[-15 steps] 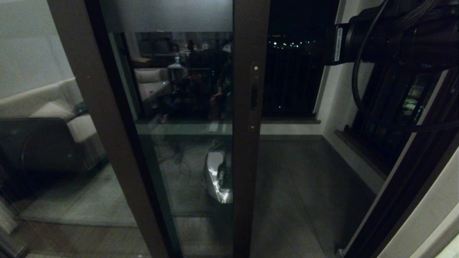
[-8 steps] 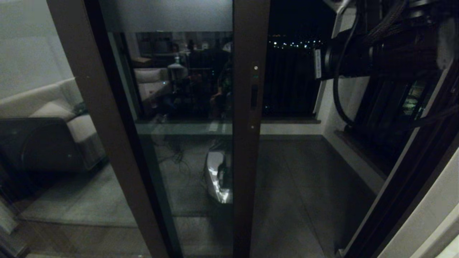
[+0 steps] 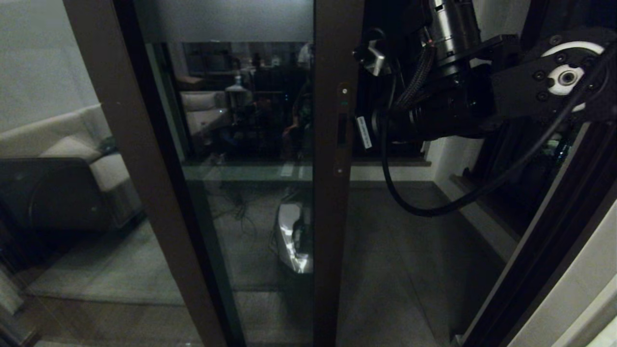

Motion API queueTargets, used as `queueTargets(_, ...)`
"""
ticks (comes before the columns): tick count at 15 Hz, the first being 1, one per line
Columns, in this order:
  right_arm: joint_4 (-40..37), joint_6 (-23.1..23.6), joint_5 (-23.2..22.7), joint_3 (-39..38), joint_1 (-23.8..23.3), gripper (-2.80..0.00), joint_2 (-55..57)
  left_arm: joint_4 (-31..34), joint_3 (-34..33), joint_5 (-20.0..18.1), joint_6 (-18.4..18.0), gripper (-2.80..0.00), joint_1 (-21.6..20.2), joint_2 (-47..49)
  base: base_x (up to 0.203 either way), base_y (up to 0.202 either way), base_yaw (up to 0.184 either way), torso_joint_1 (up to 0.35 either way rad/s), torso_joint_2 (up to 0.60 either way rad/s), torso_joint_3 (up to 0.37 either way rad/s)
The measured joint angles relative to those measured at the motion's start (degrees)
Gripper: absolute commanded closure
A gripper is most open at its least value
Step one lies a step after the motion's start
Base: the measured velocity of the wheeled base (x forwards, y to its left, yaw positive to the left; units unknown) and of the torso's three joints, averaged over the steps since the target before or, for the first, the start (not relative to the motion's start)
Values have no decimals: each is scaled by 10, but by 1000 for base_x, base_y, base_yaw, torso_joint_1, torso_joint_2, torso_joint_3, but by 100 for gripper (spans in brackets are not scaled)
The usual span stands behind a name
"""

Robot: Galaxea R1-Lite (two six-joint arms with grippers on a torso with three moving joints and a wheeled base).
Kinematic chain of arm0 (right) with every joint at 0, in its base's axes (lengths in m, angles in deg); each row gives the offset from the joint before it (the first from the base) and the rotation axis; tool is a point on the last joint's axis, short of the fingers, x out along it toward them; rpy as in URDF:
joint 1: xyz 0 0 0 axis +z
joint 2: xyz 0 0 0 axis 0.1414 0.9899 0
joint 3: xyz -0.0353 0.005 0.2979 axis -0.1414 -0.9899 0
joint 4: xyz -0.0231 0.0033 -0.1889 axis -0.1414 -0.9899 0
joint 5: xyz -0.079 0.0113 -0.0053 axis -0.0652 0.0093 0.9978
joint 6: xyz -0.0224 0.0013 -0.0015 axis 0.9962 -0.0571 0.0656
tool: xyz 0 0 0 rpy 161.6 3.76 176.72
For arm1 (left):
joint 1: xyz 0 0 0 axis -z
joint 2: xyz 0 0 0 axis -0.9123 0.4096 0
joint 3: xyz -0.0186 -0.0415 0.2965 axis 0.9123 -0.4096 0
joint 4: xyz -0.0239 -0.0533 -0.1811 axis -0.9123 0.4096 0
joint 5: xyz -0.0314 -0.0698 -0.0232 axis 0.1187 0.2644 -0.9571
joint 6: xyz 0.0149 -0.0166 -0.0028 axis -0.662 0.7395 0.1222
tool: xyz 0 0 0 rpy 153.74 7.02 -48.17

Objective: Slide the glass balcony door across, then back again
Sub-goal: Close the slid door

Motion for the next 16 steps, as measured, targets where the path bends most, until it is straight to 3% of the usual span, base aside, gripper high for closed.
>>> queueTargets(2, 1, 0, 37, 5, -1, -280, 8, 0, 0, 0, 0, 0, 0, 0, 0, 0, 0, 0, 0, 0)
queueTargets(6, 2, 2, 59, 6, -1, -280, 8, 0, 0, 0, 0, 0, 0, 0, 0, 0, 0, 0, 0, 0)
queueTargets(16, 88, 24, 69, 14, -23, -280, 65, 0, 0, 0, 0, 0, 0, 0, 0, 0, 0, 0, 0, 0)
